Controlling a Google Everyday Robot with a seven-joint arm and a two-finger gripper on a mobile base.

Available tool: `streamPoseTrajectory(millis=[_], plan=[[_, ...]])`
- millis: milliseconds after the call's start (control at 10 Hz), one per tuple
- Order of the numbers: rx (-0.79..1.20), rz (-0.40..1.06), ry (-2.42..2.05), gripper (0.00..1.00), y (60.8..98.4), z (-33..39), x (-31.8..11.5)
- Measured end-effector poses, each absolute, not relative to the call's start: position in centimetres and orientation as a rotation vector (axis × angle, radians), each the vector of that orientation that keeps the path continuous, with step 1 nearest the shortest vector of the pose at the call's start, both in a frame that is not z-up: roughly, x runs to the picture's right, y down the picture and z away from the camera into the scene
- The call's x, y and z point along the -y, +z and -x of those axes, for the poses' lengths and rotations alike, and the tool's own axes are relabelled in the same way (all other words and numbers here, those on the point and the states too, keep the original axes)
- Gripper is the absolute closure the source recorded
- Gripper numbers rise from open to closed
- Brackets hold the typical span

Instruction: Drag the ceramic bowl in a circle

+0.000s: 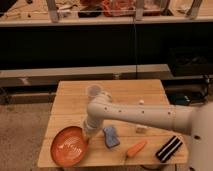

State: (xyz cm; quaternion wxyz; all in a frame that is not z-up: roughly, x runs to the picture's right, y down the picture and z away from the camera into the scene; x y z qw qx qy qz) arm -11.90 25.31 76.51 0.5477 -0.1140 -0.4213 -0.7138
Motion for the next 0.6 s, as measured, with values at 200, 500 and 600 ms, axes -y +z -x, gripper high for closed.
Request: streamPoseTrajectory(millis=[200,500,600], plan=[[1.000,0.237,-1.700,1.00,78.8,14.7,-23.0],[0.977,0.175,-1.634,1.00,81.4,15.2,-19.7],[0.962,0.159,-1.597,1.00,82.0,14.2,-18.8]])
